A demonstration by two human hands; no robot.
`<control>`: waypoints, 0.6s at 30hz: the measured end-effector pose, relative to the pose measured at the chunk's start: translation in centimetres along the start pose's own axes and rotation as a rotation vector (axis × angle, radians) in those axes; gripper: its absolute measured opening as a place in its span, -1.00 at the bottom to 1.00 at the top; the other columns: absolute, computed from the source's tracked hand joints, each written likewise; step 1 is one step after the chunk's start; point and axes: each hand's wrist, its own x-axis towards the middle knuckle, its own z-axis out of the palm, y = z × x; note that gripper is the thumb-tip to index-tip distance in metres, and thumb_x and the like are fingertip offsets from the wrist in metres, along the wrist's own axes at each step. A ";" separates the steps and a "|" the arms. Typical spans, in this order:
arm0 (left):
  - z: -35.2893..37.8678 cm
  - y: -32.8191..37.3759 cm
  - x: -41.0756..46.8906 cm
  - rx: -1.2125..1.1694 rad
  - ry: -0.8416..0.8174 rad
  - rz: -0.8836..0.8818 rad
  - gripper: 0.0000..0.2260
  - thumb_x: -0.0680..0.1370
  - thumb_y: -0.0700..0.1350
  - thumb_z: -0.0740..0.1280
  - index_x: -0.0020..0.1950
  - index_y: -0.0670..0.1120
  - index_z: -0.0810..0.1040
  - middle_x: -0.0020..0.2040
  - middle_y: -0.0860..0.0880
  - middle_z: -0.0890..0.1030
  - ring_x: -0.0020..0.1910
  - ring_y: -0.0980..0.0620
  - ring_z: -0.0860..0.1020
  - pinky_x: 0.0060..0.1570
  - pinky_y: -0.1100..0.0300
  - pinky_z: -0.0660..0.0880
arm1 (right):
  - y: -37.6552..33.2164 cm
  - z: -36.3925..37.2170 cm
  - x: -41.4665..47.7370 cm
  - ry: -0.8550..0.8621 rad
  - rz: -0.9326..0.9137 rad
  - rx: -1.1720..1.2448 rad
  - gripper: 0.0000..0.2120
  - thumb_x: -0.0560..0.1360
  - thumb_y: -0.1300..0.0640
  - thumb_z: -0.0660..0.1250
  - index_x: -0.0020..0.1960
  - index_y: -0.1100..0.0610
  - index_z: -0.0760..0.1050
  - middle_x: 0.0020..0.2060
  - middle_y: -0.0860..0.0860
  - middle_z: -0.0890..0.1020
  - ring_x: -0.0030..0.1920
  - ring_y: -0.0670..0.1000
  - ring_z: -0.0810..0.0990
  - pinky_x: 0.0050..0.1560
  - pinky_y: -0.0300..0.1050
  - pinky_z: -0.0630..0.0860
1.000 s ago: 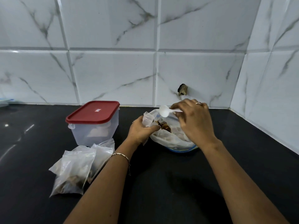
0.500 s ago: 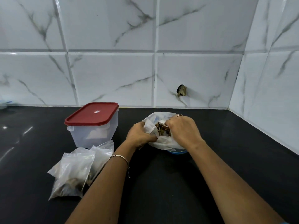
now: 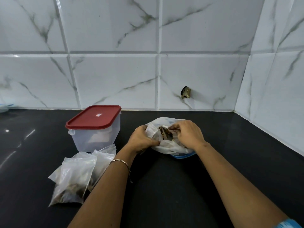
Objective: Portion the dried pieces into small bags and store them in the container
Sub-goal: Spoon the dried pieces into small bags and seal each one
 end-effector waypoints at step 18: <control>-1.5 -0.6 0.2 0.100 0.021 0.000 -0.30 0.20 -0.19 0.58 0.32 -0.08 0.44 0.15 -0.03 0.57 0.10 0.00 0.57 0.16 0.06 0.55 | -2.0 0.6 0.0 0.024 -0.170 -0.210 -0.78 0.51 0.13 0.35 0.12 -0.05 0.61 -0.03 -0.03 0.63 0.01 0.01 0.58 0.03 -0.15 0.49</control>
